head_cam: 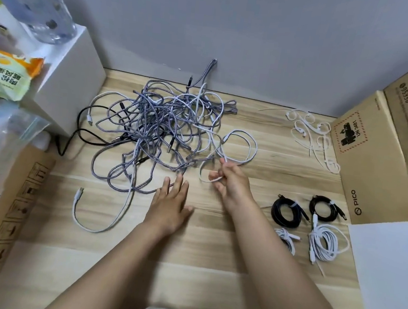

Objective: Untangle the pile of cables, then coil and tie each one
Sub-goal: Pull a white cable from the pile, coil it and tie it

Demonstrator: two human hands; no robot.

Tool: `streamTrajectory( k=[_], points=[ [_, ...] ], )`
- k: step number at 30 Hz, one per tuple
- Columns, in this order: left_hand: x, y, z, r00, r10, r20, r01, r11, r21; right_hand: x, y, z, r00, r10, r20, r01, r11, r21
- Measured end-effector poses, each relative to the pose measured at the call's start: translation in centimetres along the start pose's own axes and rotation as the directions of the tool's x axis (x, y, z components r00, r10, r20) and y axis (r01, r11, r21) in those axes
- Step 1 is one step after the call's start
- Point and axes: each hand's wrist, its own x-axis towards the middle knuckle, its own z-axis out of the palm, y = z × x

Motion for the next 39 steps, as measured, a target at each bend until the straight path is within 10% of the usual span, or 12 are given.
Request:
streamTrajectory(
  k=[13,16,18,22,27,31,34,39],
  points=[
    [0.4,2.1,-3.6,0.995,-0.019,0.096,0.054,0.927,-0.372,-10.3,-5.5,-1.6,0.945,-0.262,0.198,0.248,0.964,0.093],
    [-1.6,4.2,-5.5,0.962,0.226,0.151,0.070,0.333,-0.940,-11.1,-5.8,-1.8,0.937,-0.286,0.201,0.264,0.956,0.130],
    [-2.2,5.2,-7.0,0.961,0.254,0.113,0.147,-0.120,-0.982,-11.5,-5.8,-2.0,0.937,-0.285,0.203,0.267,0.957,0.111],
    [-1.6,4.5,-8.9,0.997,0.061,0.049,0.072,-0.490,-0.869,-12.3,-5.7,-2.9,0.939,-0.285,0.192,0.293,0.956,-0.014],
    [-1.8,4.1,-8.4,0.984,0.002,0.176,0.166,-0.348,-0.923,-13.4,-6.5,-4.1,0.936,-0.315,0.157,0.323,0.946,-0.030],
    [-3.8,6.5,-6.9,0.911,0.256,0.323,0.368,-0.156,-0.916,-14.8,-7.0,-3.4,0.904,-0.351,0.243,0.377,0.924,-0.070],
    [-4.2,7.8,-8.1,0.885,0.440,0.152,0.308,-0.307,-0.901,-15.1,-6.8,-3.1,0.896,-0.339,0.286,0.404,0.890,-0.212],
    [-3.4,8.3,-10.8,0.938,0.345,0.023,0.170,-0.404,-0.899,-13.8,-5.4,-3.9,0.938,-0.191,0.290,0.312,0.832,-0.459]
  ],
)
